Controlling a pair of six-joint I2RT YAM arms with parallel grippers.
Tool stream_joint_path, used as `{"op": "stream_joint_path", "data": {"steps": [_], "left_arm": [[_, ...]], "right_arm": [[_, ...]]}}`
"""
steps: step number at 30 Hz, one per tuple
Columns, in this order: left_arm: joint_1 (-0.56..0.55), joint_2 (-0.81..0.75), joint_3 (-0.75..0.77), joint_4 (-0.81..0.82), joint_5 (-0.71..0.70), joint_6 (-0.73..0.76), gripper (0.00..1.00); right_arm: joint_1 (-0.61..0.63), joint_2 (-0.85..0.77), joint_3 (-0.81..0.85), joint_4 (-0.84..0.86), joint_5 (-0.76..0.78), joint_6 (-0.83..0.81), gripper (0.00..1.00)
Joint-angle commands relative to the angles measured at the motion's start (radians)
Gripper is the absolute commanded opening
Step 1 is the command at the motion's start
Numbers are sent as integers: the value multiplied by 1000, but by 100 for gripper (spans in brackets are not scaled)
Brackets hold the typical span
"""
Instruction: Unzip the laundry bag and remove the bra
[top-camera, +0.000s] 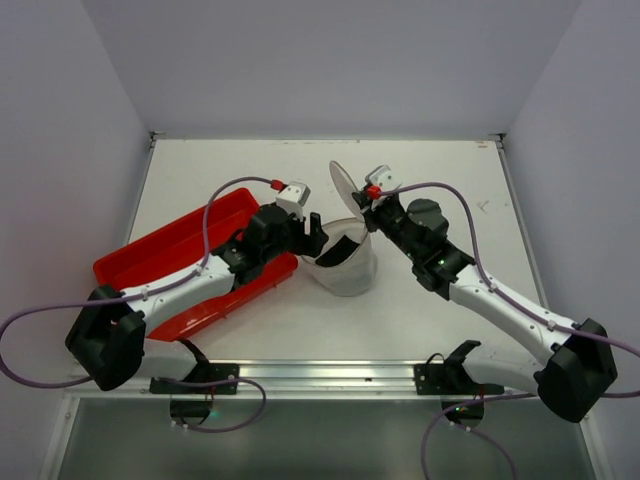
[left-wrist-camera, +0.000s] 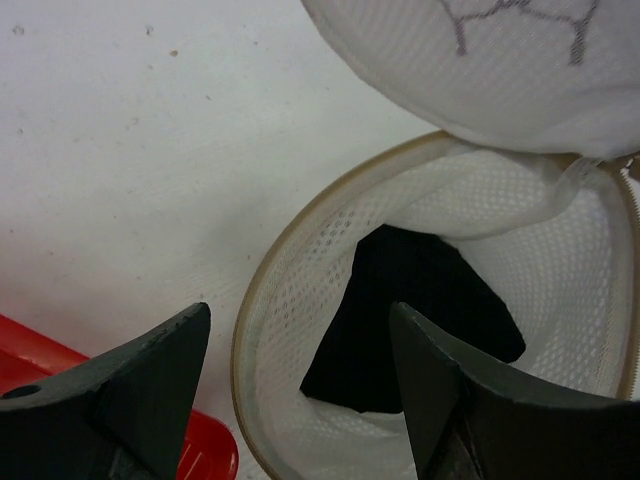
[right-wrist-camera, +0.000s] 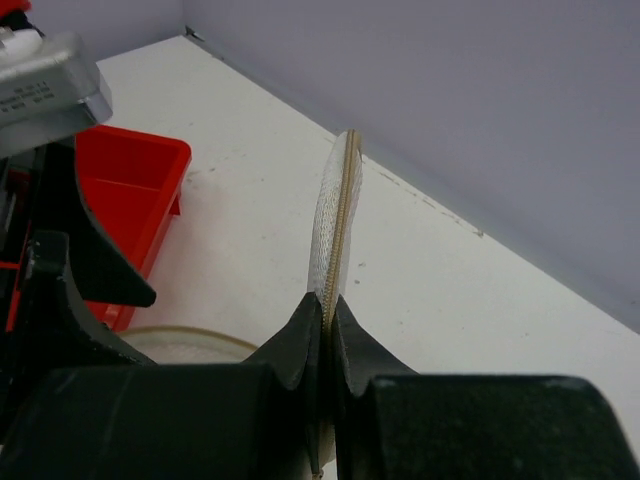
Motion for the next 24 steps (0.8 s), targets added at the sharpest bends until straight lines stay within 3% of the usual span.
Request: {"op": "stream_joint_path", "data": {"steps": [1,7,16,19,22,23,24], "left_arm": [[8,6,40,-23,44,21,76],[8,15,43,-74,-33,54,77],[31,101,86,-57,65,63,77],[37,127,92,-43,124,63,70],[42,135,92,-41,127,58,56],[45,132,92,-42,125,58,39],[46,126,92,-34,121,58,29]], "right_arm": [[0,-47,14,85,13,11,0],[0,-70,-5,101,1,23,0],[0,-96,-29,106,2,24,0],[0,-101,-35,111,-1,34,0],[-2,-106,-45,120,2,40,0],[-2,-106,-48,123,11,43,0],[-3,-107,-52,128,18,47,0]]}}
